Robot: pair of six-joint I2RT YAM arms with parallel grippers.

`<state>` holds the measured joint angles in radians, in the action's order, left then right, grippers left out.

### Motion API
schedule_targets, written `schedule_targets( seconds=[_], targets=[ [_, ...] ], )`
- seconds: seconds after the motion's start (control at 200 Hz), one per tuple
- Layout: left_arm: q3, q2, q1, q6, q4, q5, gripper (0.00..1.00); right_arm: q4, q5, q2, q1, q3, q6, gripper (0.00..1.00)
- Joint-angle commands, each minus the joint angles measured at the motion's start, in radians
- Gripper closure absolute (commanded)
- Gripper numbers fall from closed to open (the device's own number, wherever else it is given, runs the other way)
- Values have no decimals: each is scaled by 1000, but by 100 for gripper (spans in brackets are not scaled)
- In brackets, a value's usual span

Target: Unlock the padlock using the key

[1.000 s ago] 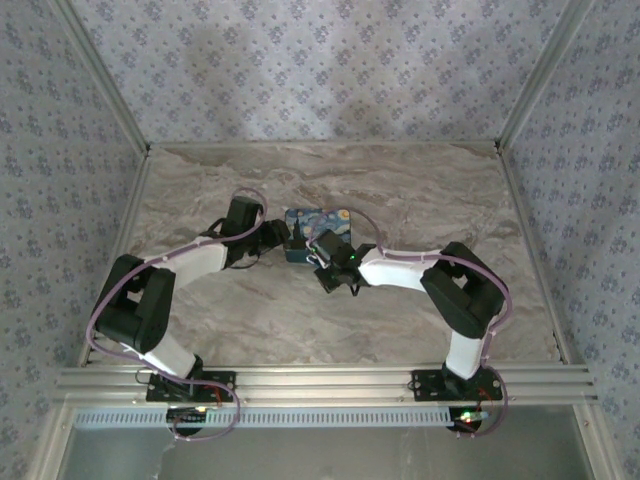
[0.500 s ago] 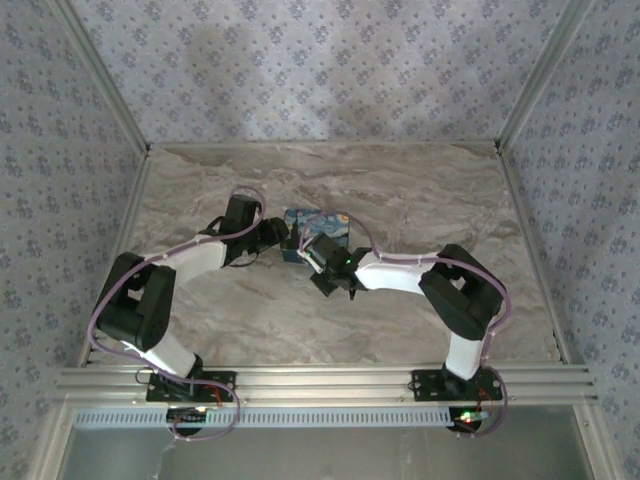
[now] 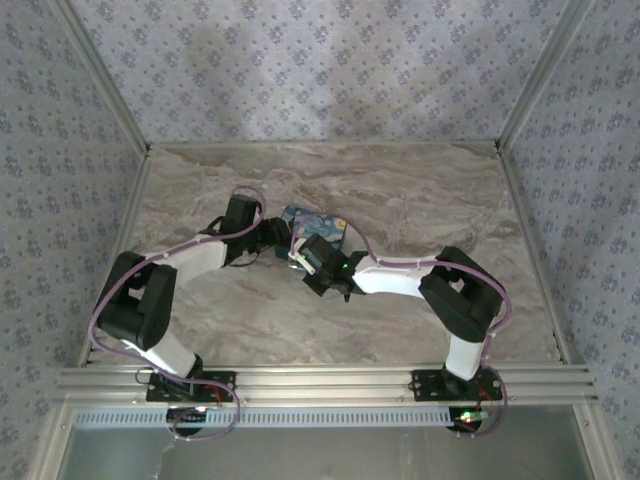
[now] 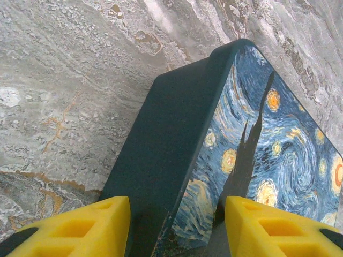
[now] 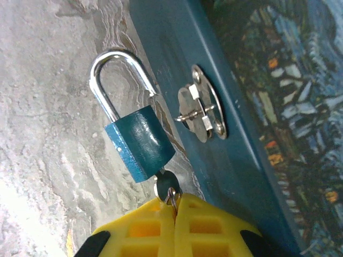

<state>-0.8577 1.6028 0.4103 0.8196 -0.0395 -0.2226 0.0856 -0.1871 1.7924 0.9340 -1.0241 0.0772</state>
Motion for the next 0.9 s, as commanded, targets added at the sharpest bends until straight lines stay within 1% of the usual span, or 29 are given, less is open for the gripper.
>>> schedule_targets(
  seconds=[0.0, 0.14, 0.315, 0.72, 0.894],
  targets=[
    [-12, 13, -7, -6, -8, -12, 51, -25, -7, -16, 7, -37, 9, 100],
    [-3, -11, -7, 2, -10, 0, 51, -20, 3, -3, 8, -67, 7, 100],
    [15, -83, -12, -5, 17, 28, 50, -11, 6, -50, 19, -31, 7, 100],
    [118, -285, -18, -7, 87, 75, 50, 81, -50, -284, 22, 67, -52, 100],
    [167, -379, -18, -4, 122, 92, 50, 173, -74, -384, 5, 88, -92, 100]
  ],
)
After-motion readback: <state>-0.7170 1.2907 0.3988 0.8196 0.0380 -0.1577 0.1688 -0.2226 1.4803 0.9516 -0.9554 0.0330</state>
